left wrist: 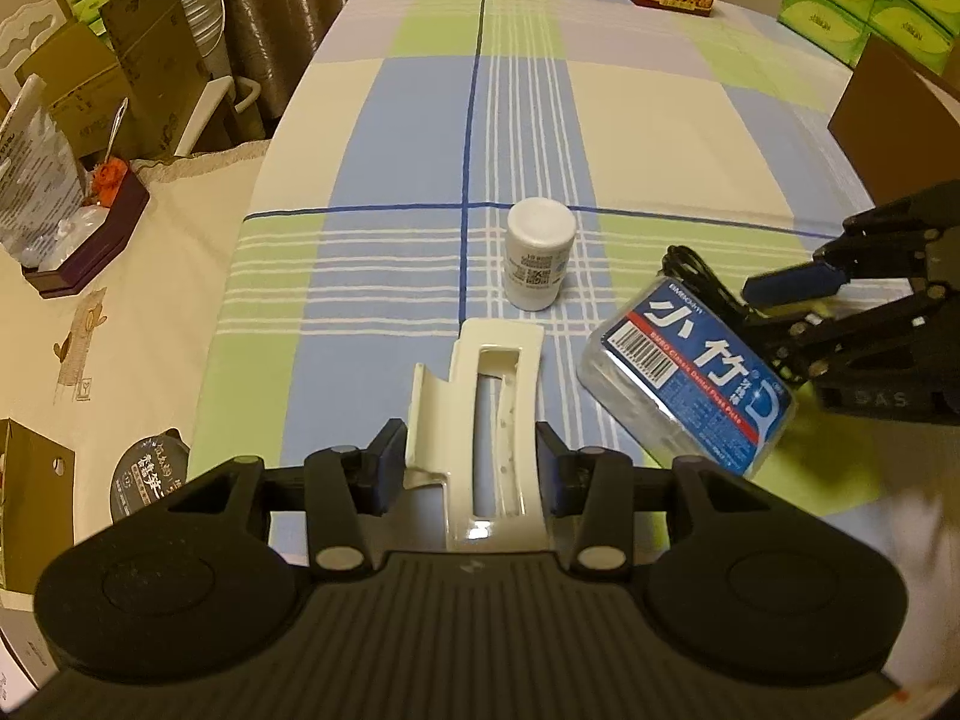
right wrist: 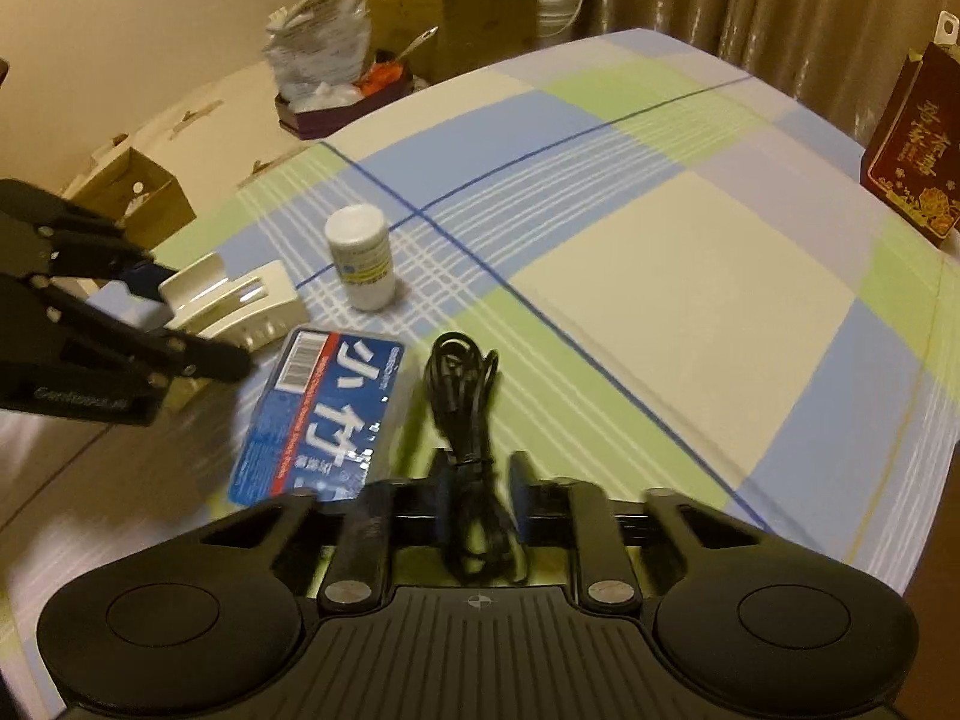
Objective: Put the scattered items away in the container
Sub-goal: 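Grasp the white plastic holder with the left gripper while the right grasps the black cable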
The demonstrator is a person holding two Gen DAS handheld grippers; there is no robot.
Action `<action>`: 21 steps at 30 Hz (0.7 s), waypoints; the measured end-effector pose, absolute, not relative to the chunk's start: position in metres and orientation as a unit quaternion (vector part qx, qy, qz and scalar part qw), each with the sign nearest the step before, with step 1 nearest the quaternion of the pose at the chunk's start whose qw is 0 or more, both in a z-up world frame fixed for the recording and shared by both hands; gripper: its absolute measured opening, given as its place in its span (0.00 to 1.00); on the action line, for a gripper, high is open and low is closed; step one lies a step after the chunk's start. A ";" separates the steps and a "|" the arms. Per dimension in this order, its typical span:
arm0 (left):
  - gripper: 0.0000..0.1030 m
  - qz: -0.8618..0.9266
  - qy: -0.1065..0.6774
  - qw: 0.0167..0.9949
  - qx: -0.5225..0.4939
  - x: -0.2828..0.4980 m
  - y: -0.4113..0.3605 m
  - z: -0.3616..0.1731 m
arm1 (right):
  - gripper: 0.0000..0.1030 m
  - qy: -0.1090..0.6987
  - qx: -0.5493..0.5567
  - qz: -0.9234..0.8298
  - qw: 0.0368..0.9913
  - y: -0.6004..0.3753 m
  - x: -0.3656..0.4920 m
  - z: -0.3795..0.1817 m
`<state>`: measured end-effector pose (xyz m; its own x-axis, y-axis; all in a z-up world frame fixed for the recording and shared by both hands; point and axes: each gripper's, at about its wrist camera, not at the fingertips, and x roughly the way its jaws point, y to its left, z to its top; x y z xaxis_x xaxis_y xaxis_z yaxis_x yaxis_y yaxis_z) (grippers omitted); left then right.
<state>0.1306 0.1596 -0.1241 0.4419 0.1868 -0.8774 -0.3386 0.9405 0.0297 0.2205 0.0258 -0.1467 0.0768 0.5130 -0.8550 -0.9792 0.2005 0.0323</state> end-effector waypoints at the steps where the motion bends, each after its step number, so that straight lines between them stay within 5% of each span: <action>1: 0.38 0.153 0.504 0.847 -0.073 0.131 0.159 -0.124 | 0.13 0.390 -0.300 0.554 0.672 0.024 0.220 -0.147; 21: 0.35 0.100 0.516 0.850 -0.018 0.090 0.107 -0.104 | 0.11 0.470 -0.239 0.470 0.708 -0.093 0.191 -0.131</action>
<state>0.0899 0.1075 -0.1042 0.4467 0.1516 -0.8818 -0.1881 0.9794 0.0730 0.1911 -0.0931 -0.1308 0.1154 0.4408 -0.8902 -0.8899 0.4440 0.1045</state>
